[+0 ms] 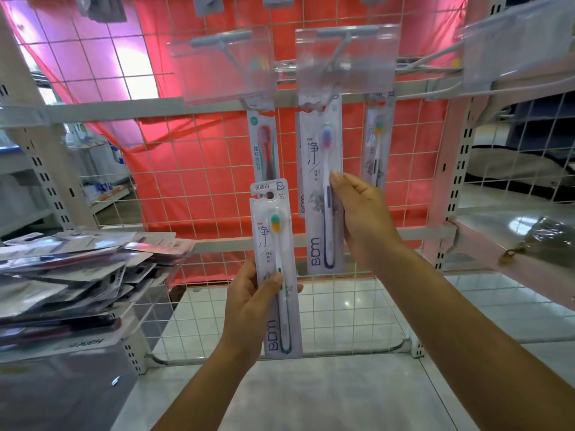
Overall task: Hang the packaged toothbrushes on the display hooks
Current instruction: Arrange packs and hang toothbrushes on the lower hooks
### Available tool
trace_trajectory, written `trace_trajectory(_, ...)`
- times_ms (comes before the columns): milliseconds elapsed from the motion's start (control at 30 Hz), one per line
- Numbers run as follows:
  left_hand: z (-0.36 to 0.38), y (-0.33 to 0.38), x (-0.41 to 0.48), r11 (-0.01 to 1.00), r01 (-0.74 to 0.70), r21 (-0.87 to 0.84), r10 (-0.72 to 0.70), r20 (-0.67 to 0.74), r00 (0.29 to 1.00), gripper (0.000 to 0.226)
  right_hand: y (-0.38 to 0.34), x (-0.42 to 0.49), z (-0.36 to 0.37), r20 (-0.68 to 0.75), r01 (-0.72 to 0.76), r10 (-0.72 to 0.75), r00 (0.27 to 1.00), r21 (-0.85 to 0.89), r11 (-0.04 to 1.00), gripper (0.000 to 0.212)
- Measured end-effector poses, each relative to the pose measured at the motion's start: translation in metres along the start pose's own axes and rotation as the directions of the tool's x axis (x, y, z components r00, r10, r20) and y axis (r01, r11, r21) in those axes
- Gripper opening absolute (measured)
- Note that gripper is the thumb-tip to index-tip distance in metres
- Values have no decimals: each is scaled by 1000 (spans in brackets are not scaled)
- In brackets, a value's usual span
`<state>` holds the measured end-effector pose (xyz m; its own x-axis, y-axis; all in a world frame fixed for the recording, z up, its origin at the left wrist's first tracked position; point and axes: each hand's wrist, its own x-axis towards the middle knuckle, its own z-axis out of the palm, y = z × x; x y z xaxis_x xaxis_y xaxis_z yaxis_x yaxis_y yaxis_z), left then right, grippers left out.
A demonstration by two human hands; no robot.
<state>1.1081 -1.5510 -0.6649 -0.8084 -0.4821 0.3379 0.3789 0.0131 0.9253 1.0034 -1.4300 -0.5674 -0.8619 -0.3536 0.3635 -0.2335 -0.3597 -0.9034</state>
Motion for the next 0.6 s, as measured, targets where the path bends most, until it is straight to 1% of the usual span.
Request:
trace_trajectory(100,-4,-1,2,1000,7,21,-7,2,1000,25,8,22,1,-14,-20,19,1000,-34,999,25)
trace_trajectory(233,-8,-2,9,999,23,32,-23,-4,1000,22,22,64,7,-96,-114,108,990,-60,992,20)
trace_trajectory(300,-9,-2,13,999,27,38,-27,-7,1000,20,30,86,9,-158,-146,121,980,-160,976,26)
trace_trajectory(367,-9,-4,17,998,35,47,-34,-22,999,19,36,103,9,-184,-158,110,977,-272,949,36)
trace_trajectory(400,-10,-5,19,998,37,52,-35,-26,999,19,38,110,9,-195,-170,114,974,-302,938,38)
trace_trajectory(467,-9,-7,24,997,35,64,-33,-27,999,21,44,122,7,-223,-175,113,968,-282,943,37)
trace_trajectory(533,-7,-8,27,997,30,64,-29,-21,999,24,51,130,3,-237,-147,81,968,-272,951,34)
trace_trajectory(600,-3,-8,29,998,33,60,-32,-9,999,23,58,135,-2,-247,-131,60,967,-285,950,36)
